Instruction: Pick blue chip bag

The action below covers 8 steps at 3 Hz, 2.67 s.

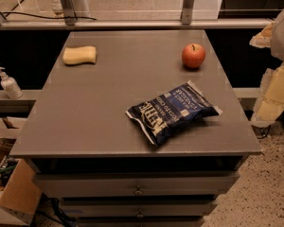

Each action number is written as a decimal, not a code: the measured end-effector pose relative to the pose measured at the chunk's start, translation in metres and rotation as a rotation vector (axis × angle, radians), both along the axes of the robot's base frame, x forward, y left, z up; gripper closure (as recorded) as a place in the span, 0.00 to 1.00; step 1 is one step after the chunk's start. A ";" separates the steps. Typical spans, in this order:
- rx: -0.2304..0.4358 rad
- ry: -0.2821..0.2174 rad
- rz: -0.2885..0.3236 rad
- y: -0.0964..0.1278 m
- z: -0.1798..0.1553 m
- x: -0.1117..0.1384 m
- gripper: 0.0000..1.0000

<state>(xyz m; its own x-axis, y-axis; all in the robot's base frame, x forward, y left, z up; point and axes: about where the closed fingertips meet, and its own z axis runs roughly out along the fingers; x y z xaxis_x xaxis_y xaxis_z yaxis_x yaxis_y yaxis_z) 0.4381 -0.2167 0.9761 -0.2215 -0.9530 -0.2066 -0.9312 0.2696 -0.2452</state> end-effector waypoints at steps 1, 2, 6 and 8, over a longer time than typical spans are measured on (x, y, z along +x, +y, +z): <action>-0.011 -0.009 0.007 0.000 -0.001 0.000 0.00; -0.014 -0.013 0.052 0.001 -0.012 -0.002 0.00; 0.114 0.133 0.304 0.056 -0.138 0.006 0.00; 0.099 0.078 0.341 0.064 -0.131 0.011 0.00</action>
Offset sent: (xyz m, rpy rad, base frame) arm -0.0034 0.0002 -0.0318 -0.0219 -0.0008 0.1311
